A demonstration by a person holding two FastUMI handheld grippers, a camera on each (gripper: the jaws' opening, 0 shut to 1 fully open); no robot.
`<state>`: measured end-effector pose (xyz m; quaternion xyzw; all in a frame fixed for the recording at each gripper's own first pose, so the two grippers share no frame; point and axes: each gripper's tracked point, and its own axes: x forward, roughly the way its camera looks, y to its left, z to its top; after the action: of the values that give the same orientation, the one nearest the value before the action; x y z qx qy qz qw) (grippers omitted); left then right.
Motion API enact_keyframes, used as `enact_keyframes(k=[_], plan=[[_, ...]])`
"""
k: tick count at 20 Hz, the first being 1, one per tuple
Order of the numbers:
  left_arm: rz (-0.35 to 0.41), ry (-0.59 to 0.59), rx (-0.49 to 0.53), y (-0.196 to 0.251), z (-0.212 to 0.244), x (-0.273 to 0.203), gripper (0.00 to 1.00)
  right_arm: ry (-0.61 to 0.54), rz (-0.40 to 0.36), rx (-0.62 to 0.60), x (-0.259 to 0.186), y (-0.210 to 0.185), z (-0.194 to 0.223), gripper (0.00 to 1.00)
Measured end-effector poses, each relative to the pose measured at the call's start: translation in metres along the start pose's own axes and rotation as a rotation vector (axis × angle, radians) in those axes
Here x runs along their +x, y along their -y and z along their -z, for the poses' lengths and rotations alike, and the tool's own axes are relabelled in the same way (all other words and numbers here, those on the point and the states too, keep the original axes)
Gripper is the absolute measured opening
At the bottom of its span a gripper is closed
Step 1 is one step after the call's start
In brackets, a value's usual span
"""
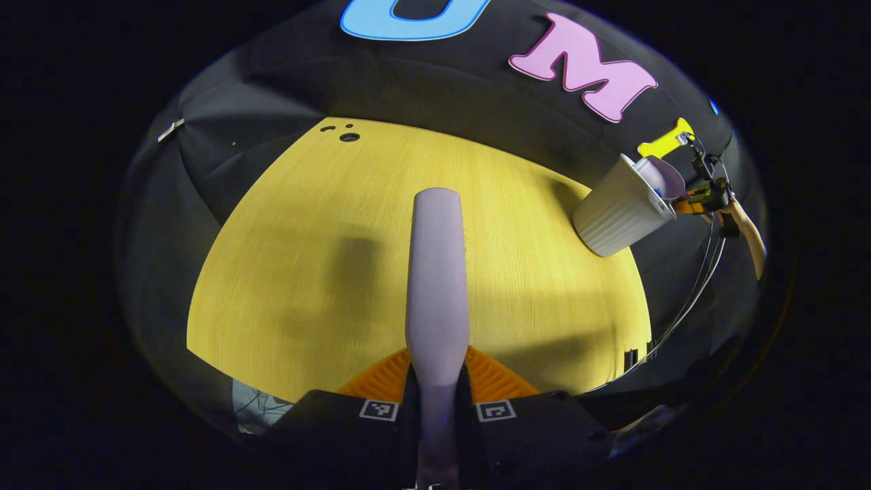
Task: Pick up the small broom and dustpan from the desktop, sweep the trash into the dustpan with the broom, and then empty the trash into the garbage bin.
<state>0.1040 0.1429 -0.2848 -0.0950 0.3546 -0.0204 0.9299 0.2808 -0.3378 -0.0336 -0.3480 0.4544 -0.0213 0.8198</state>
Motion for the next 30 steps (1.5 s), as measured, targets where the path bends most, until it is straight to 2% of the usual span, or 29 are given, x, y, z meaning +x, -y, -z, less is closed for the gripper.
enact_keyframes(k=[4,10,11,13,16,17,21,24,25,26,27,29,30], plan=[[0.0,0.0,-0.032,-0.003,0.0,0.003,0.27,-0.05,0.028,-0.15,0.0,0.003,-0.009,0.37],[0.001,0.001,-0.022,-0.003,-0.003,0.006,0.27,-0.105,0.014,-0.206,-0.005,0.0,-0.012,0.37],[0.004,0.001,-0.021,-0.002,-0.004,0.006,0.27,-0.108,0.027,-0.223,-0.005,0.001,-0.012,0.41],[0.008,-0.002,-0.016,0.0,-0.003,0.007,0.27,-0.113,0.044,-0.241,-0.008,0.0,-0.01,0.32],[0.012,-0.003,-0.001,0.001,-0.001,0.005,0.26,-0.118,0.06,-0.243,-0.013,0.003,-0.01,0.41],[0.012,-0.001,0.003,0.001,0.001,0.003,0.26,-0.114,0.072,-0.238,-0.015,0.005,-0.007,0.37],[0.007,0.017,0.012,0.001,0.003,-0.005,0.27,-0.088,0.105,-0.141,-0.034,0.019,0.004,0.37],[0.005,0.043,0.011,0.0,0.004,-0.013,0.26,-0.019,0.121,-0.025,-0.052,0.031,0.004,0.36],[0.006,0.051,0.009,0.0,0.006,-0.016,0.27,0.018,0.124,0.033,-0.062,0.033,0.003,0.32],[0.008,0.057,0.008,0.0,0.007,-0.019,0.29,0.037,0.121,0.083,-0.071,0.035,0.003,0.33],[0.01,0.063,0.01,0.001,0.008,-0.022,0.26,0.06,0.115,0.139,-0.081,0.036,0.004,0.37],[0.016,0.082,0.024,0.002,0.01,-0.03,0.26,0.106,0.104,0.237,-0.091,0.041,0.003,0.37],[0.016,0.093,0.033,0.002,0.01,-0.035,0.27,0.127,0.1,0.277,-0.098,0.042,0.003,0.41]])
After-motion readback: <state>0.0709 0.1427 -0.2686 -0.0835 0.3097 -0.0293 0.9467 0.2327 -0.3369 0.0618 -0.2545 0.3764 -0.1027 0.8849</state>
